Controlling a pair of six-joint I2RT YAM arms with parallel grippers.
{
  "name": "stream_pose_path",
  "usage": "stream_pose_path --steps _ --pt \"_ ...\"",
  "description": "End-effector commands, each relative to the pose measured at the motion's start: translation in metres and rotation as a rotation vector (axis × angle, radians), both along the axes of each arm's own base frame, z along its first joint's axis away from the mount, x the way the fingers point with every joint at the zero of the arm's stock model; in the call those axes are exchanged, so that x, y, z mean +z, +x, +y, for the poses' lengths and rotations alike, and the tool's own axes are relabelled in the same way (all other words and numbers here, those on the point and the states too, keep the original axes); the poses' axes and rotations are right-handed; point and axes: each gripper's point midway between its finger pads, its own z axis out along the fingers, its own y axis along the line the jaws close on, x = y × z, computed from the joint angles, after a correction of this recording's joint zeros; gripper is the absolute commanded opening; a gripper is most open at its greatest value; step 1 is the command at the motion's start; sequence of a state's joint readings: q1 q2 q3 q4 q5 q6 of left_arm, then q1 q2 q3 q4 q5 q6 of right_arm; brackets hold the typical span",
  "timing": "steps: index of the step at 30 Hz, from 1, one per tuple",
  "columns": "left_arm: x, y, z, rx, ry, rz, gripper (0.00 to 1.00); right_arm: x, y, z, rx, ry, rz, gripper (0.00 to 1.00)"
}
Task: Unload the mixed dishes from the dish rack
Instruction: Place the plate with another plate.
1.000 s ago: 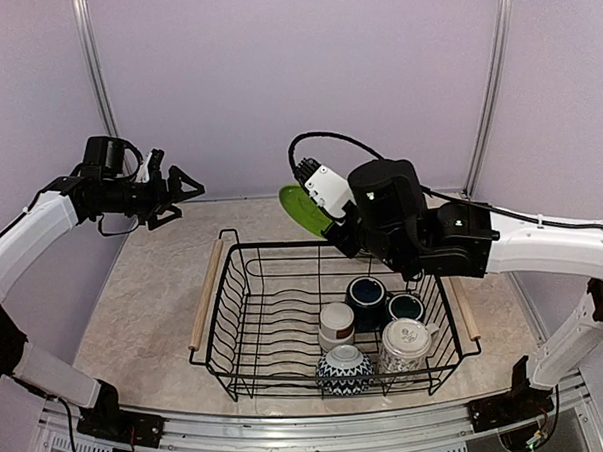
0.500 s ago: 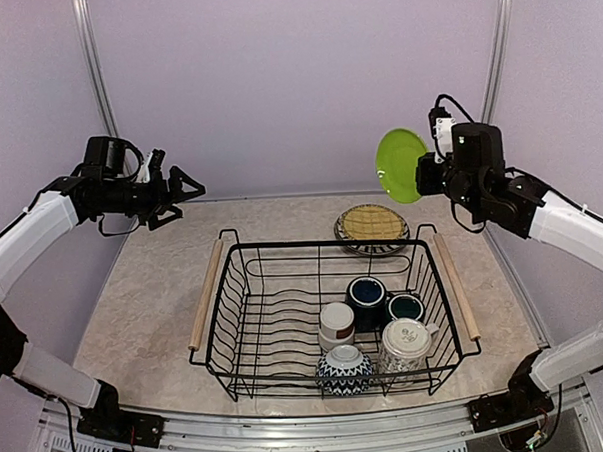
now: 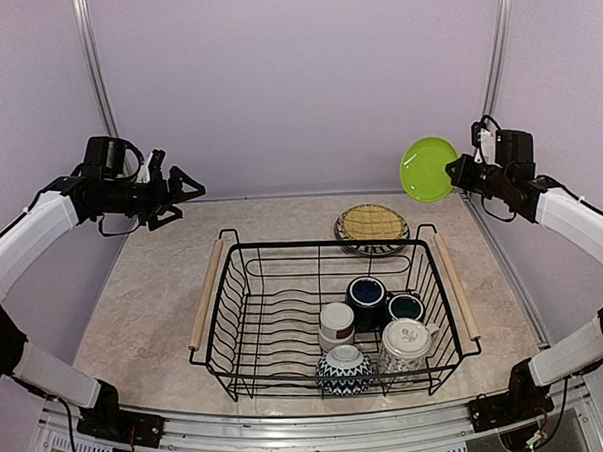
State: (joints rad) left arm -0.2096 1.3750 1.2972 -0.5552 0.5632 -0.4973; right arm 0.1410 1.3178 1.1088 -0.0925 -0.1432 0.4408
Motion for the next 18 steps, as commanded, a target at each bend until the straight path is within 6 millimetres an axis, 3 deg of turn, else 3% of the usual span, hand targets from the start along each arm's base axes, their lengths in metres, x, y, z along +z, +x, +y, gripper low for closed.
stream_pose_path --steps 1,11,18 --pt "0.005 0.003 -0.001 -0.006 0.012 -0.016 0.99 -0.018 0.020 0.009 0.086 0.063 0.017 0.00" --pt "0.001 0.005 0.000 -0.005 0.018 -0.003 0.99 -0.089 0.079 0.043 0.252 0.152 0.193 0.00" --pt "-0.002 0.007 0.000 -0.006 0.014 0.007 0.99 -0.141 0.094 0.070 0.422 0.207 0.318 0.00"
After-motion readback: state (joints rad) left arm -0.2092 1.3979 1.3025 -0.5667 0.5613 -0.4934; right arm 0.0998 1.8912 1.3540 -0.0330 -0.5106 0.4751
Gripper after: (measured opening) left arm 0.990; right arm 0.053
